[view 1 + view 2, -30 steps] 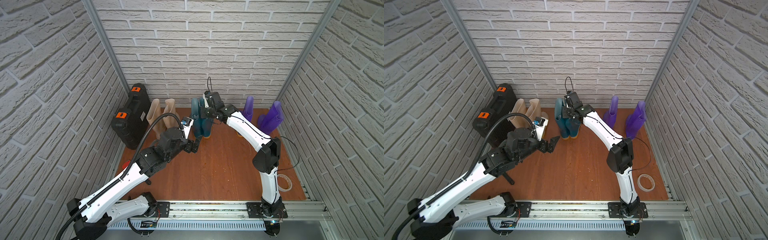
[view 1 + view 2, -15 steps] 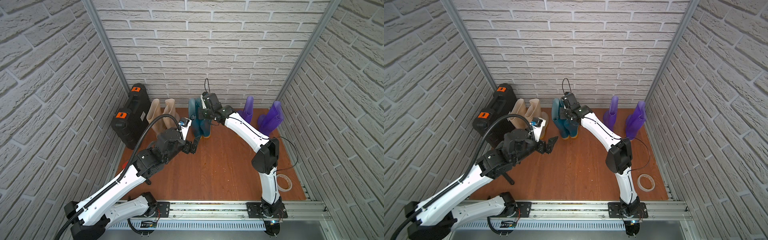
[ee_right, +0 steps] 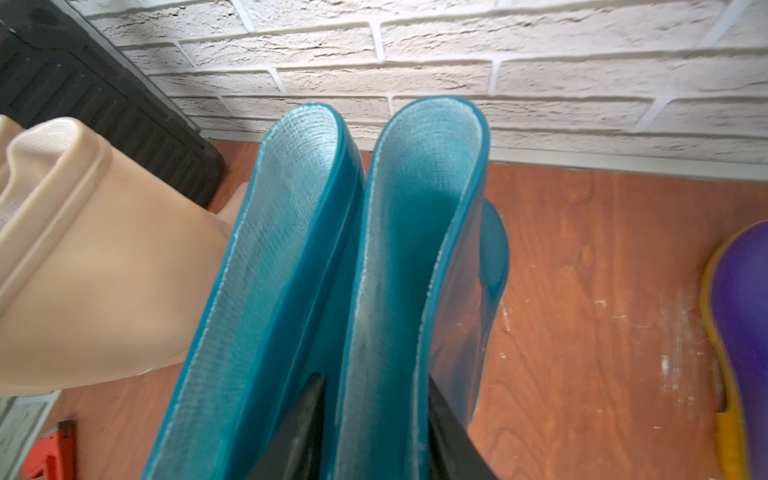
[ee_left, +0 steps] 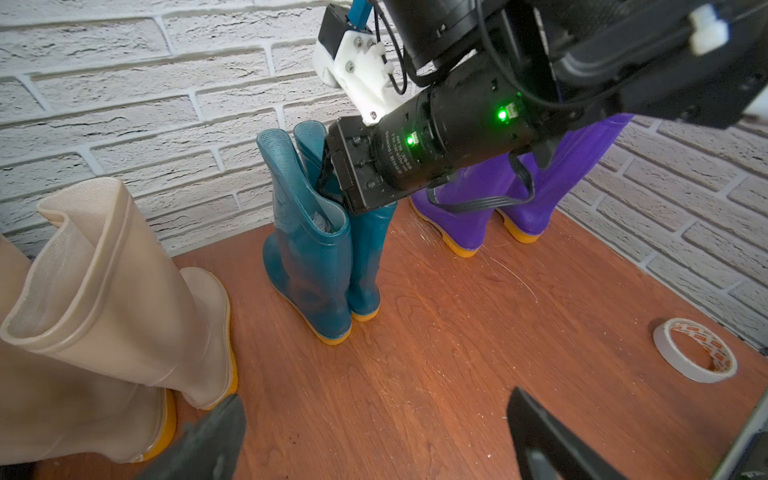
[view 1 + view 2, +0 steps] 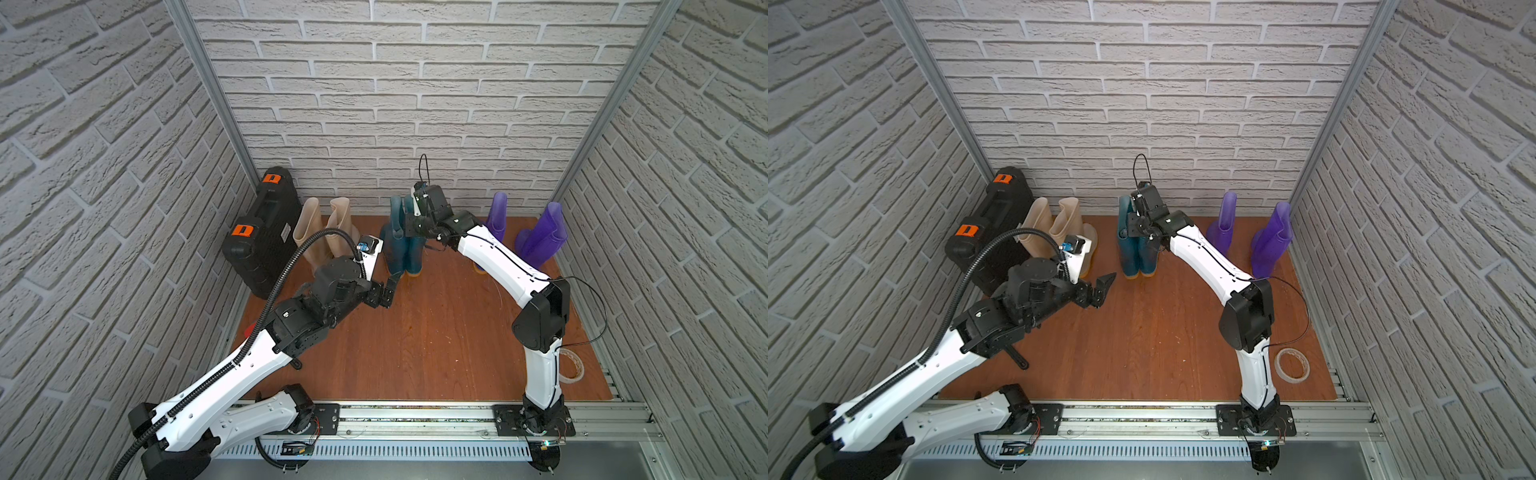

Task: Match and arrange rain boots in pairs
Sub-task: Pair a pair of rain boots at the center of the board, then move the rain boot to the center of the board.

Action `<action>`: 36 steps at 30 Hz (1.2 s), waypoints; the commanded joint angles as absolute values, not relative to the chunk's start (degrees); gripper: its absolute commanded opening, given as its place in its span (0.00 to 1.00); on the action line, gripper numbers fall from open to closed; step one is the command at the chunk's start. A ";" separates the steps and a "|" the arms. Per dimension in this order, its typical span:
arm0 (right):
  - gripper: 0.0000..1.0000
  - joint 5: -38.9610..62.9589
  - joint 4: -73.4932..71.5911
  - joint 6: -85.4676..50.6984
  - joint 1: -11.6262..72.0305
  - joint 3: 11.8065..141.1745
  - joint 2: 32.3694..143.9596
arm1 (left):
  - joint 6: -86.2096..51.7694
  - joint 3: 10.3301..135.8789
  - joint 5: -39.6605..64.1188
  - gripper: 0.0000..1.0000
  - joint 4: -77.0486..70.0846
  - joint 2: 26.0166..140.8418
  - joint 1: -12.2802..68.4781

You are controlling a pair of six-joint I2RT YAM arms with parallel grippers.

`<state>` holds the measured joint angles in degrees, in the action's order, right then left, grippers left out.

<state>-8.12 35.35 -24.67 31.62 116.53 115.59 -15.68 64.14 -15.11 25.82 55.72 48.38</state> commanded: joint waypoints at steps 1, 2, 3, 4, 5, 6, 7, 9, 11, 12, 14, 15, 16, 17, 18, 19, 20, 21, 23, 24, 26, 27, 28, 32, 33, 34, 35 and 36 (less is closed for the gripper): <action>0.45 -8.53 34.27 -23.41 31.40 115.34 111.54 | -15.82 64.22 -15.08 0.98 24.53 55.93 47.97; 0.47 -8.50 34.42 -23.26 31.34 115.33 111.32 | -15.71 64.35 -15.05 0.98 24.52 56.24 47.96; 0.48 -8.43 34.53 -23.04 31.21 115.32 111.21 | -15.73 64.54 -15.03 0.98 24.44 56.59 47.98; 0.51 -8.57 34.76 -22.81 31.12 115.45 111.02 | -15.73 64.75 -14.99 0.98 24.43 56.85 47.98; 0.53 -8.63 34.96 -22.63 31.03 115.31 110.77 | -15.68 64.99 -14.87 0.98 24.43 57.26 47.94; 0.55 -8.67 35.06 -22.53 30.94 115.32 110.60 | -15.65 65.16 -14.82 0.98 24.44 57.49 47.98; 0.57 -8.62 35.12 -22.23 30.85 115.22 110.39 | -15.64 65.28 -14.66 0.98 24.35 57.73 47.91; 0.60 -8.71 35.41 -21.78 30.76 115.23 110.04 | -15.69 65.39 -14.72 0.98 24.22 58.02 47.96; 0.62 -9.11 35.68 -21.32 30.53 115.21 109.49 | -15.65 65.61 -14.42 0.98 24.13 58.35 47.92; 0.63 -9.35 36.00 -21.12 30.47 115.15 109.27 | -15.69 65.72 -14.45 0.98 24.08 58.44 47.92; 0.64 -9.95 36.43 -20.49 30.00 114.99 108.36 | -15.43 66.13 -14.11 0.98 24.15 58.70 47.95; 0.64 -10.05 36.66 -20.25 29.81 114.92 107.97 | -15.34 66.26 -14.07 0.98 24.17 58.79 47.98; 0.65 -10.32 37.04 -19.81 29.48 114.76 107.28 | -15.16 66.51 -13.89 0.98 24.17 58.93 47.92; 0.66 -10.61 37.30 -19.42 29.14 114.55 106.54 | -14.90 66.76 -13.72 0.98 24.09 59.03 47.95; 0.67 -10.84 37.45 -18.97 28.94 114.20 105.82 | -14.65 67.03 -13.40 0.98 24.00 59.11 47.94; 0.68 -11.24 37.64 -18.46 28.68 113.77 104.83 | -14.32 67.44 -13.23 0.98 23.91 59.17 47.99; 0.69 -11.61 37.82 -17.81 28.36 113.26 103.76 | -14.07 67.87 -13.47 0.98 23.70 59.30 47.99; 0.71 -12.25 38.07 -17.06 28.18 112.75 102.87 | -13.90 68.10 -13.92 0.98 23.45 59.41 47.99; 0.74 -14.78 38.63 -15.46 27.50 111.28 100.52 | -13.62 68.46 -14.16 0.98 23.06 59.65 48.21; 0.75 -15.72 39.01 -14.89 26.98 110.59 99.54 | -13.75 68.47 -13.99 0.98 22.82 59.76 48.28; 0.78 -17.67 39.82 -13.75 25.54 108.97 97.25 | -14.27 67.80 -12.78 0.98 21.42 59.92 48.76; 0.80 -18.40 40.08 -13.37 24.76 108.15 96.31 | -14.52 67.29 -12.12 0.98 20.55 59.94 49.01; 0.80 -19.10 40.34 -13.13 23.77 107.25 95.30 | -14.95 66.55 -11.28 0.98 19.18 60.02 49.43; 0.83 -20.38 42.25 -12.59 19.11 105.30 93.17 | -17.19 61.30 -9.21 0.98 10.43 59.85 52.15; 0.83 -20.82 42.90 -12.42 18.22 105.23 93.08 | -17.51 59.97 -8.85 0.98 8.49 59.96 52.98; 0.84 -21.60 43.54 -12.16 17.26 105.38 93.08 | -17.66 58.83 -8.71 0.98 6.65 60.19 53.89; 0.84 -22.21 44.02 -11.89 16.41 105.33 93.08 | -17.75 58.03 -8.70 0.98 5.34 60.74 54.83; 0.85 -22.67 44.27 -11.70 15.77 105.40 93.08 | -17.75 57.52 -8.51 0.98 4.58 61.19 55.59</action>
